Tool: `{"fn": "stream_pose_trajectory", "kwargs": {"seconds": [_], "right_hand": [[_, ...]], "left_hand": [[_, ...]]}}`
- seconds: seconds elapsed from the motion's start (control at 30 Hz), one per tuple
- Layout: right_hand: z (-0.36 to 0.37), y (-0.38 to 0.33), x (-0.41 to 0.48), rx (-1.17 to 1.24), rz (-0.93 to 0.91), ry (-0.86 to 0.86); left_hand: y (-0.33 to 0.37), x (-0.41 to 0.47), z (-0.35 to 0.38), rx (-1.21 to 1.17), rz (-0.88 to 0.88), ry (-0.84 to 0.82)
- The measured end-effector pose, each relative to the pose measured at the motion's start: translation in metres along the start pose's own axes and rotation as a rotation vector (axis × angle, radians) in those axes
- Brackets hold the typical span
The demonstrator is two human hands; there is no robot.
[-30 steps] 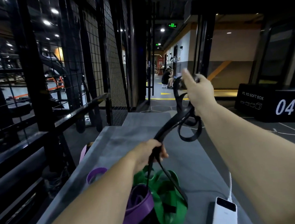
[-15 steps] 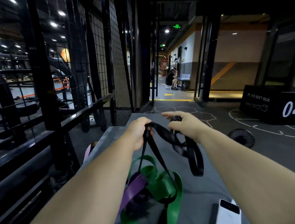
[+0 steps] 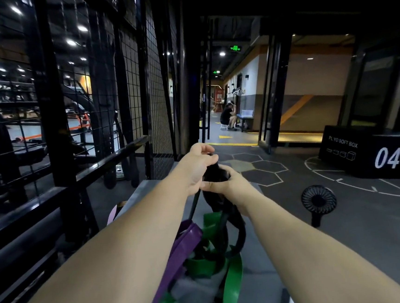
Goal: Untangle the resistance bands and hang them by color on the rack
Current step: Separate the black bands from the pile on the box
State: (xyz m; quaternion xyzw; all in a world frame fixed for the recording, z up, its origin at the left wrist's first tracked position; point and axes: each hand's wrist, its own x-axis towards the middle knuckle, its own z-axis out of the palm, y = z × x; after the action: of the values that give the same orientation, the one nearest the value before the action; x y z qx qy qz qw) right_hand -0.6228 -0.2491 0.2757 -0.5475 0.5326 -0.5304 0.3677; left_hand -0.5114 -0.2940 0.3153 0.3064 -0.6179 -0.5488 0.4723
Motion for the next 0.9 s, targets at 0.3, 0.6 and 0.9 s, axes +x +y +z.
{"fn": "stream_pose_trajectory", "kwargs": {"seconds": [0.3, 0.6, 0.9], "right_hand": [[0.010, 0.005, 0.009, -0.182, 0.019, 0.162], [0.016, 0.001, 0.011, -0.262, -0.065, 0.308], [0.013, -0.027, 0.025, -0.120, -0.031, 0.293]], "left_hand": [[0.000, -0.001, 0.005, 0.097, 0.083, -0.024], [0.008, -0.004, 0.003, -0.041, 0.114, -0.024], [-0.041, -0.016, -0.038, 0.058, -0.077, 0.057]]}}
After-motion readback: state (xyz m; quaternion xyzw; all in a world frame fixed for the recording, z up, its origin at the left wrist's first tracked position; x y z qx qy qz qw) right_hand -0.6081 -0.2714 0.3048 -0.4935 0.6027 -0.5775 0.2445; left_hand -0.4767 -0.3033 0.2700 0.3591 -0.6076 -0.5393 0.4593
